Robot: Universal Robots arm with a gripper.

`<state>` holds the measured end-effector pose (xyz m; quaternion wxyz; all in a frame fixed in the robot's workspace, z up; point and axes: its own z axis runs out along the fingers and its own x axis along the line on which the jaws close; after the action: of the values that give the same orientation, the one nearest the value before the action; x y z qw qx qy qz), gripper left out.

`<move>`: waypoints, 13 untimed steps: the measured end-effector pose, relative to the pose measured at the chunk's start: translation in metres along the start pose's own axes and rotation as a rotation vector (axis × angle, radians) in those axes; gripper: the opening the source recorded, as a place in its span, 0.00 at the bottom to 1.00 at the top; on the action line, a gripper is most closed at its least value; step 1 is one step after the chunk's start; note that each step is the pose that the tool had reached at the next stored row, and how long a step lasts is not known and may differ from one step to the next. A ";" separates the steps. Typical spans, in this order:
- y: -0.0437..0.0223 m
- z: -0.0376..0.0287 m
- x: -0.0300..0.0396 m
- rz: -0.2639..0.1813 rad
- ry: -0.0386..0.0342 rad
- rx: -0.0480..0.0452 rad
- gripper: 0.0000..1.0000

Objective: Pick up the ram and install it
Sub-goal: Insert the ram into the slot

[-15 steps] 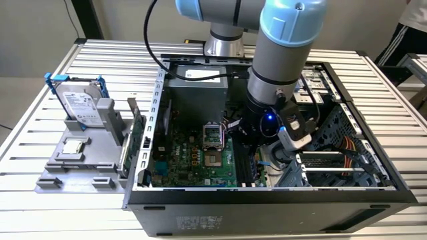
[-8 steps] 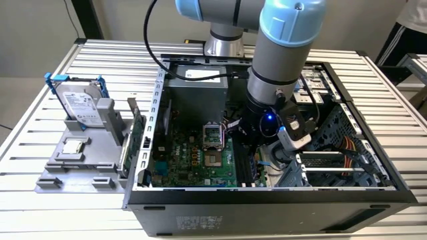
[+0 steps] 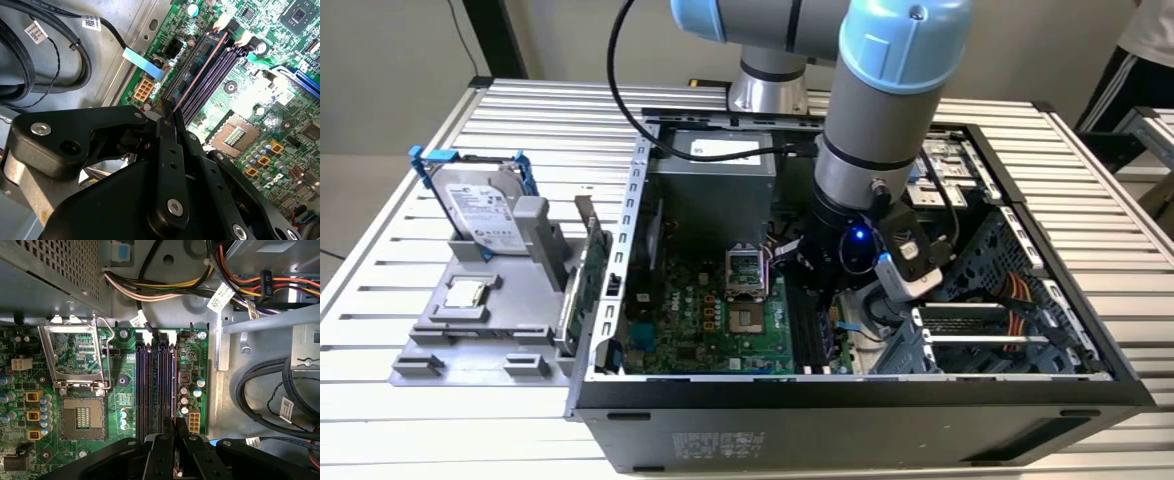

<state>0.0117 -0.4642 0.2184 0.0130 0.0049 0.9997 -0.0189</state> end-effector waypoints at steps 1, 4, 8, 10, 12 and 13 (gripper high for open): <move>0.0000 0.0000 0.0000 0.000 0.0000 0.0000 0.00; 0.0000 0.0000 0.0000 -0.001 0.0000 0.0000 0.00; 0.0000 0.0000 0.0000 -0.001 -0.0001 -0.0002 0.00; -0.0001 0.0000 0.0000 -0.001 -0.0001 -0.0002 0.00; -0.0004 0.0002 0.0000 -0.001 -0.0003 -0.0009 0.00; -0.0005 0.0001 0.0000 -0.001 -0.0002 -0.0007 0.00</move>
<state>0.0117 -0.4647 0.2182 0.0131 0.0045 0.9997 -0.0186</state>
